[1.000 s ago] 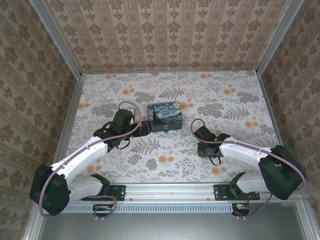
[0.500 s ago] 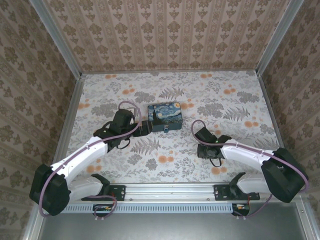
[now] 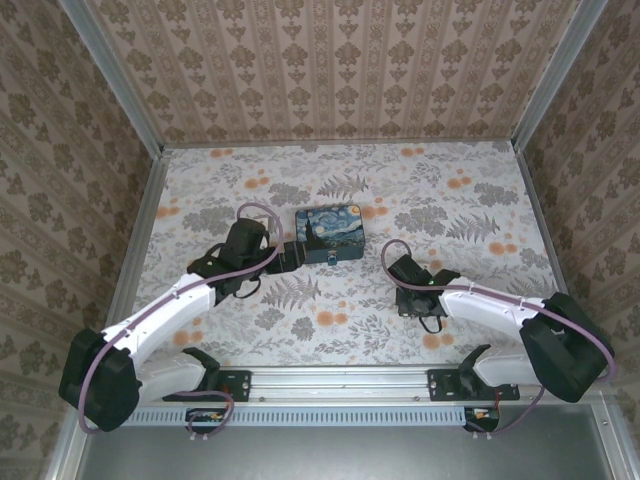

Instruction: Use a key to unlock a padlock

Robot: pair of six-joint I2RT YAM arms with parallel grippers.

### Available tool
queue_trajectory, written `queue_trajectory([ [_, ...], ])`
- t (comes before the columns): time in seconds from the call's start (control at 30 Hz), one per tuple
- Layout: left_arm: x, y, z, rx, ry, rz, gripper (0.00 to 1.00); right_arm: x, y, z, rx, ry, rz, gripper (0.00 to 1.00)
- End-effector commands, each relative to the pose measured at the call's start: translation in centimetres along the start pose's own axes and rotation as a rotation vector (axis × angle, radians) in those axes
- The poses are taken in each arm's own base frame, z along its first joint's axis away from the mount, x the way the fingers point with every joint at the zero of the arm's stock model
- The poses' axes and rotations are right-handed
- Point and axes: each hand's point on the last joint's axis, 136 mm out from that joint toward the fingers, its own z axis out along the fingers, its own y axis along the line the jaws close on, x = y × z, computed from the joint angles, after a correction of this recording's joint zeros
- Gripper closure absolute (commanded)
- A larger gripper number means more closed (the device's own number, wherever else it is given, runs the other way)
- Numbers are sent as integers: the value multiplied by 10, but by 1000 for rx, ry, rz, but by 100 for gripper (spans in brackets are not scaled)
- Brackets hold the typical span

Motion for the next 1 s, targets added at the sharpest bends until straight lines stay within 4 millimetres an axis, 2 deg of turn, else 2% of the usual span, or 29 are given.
queue_trajectory([
  [0.0,-1,-4,-4,29,-14,-20,0,20,2,7,-14,72,-15,93],
  [0.07,-1,-5,-4,33,-13,-23,0,19,3,6,-24,66,-11,100],
  [0.27,0,-6,-4,40,-9,-15,0,17,13,0,-105,39,24,100],
  [0.53,-6,-11,-9,67,-41,-1,0,-10,47,-40,-360,-82,142,100],
  [0.73,-11,-10,-14,80,-88,-81,0,-28,73,-62,-509,-121,183,100],
  [0.97,-8,-56,-10,295,15,-131,8,-49,102,-86,-661,-166,197,100],
])
